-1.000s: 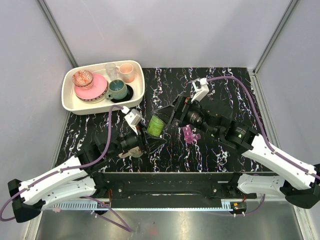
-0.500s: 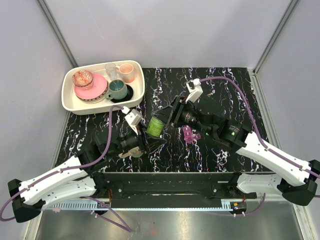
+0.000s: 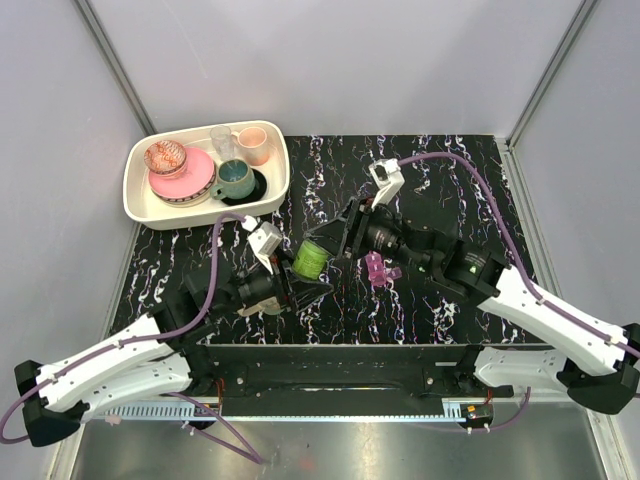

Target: Sort the pills into containers

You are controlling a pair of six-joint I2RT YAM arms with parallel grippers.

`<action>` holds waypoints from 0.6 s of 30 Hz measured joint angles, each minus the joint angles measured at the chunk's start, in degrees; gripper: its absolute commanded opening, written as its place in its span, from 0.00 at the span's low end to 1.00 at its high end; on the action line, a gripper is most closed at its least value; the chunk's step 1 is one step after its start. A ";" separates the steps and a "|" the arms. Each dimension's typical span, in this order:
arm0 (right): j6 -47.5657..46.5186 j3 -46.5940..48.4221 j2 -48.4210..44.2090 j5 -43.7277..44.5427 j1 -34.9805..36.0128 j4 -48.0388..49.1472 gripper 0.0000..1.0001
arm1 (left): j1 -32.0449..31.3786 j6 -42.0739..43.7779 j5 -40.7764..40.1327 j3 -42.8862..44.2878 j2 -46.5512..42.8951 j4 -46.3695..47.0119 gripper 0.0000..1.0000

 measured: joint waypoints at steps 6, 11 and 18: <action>-5.90 -0.52 -3.13 -7.78 0.07 1.90 0.00 | -0.31 -0.61 6.69 -2.40 -1.75 6.75 0.00; -9.14 -1.62 -5.64 -16.55 0.11 5.62 0.00 | -0.46 -0.85 14.47 -3.32 -2.25 12.41 0.00; -10.01 -1.88 -6.51 -25.46 0.11 12.37 0.00 | -0.44 -1.09 22.71 -3.41 -2.19 16.79 0.00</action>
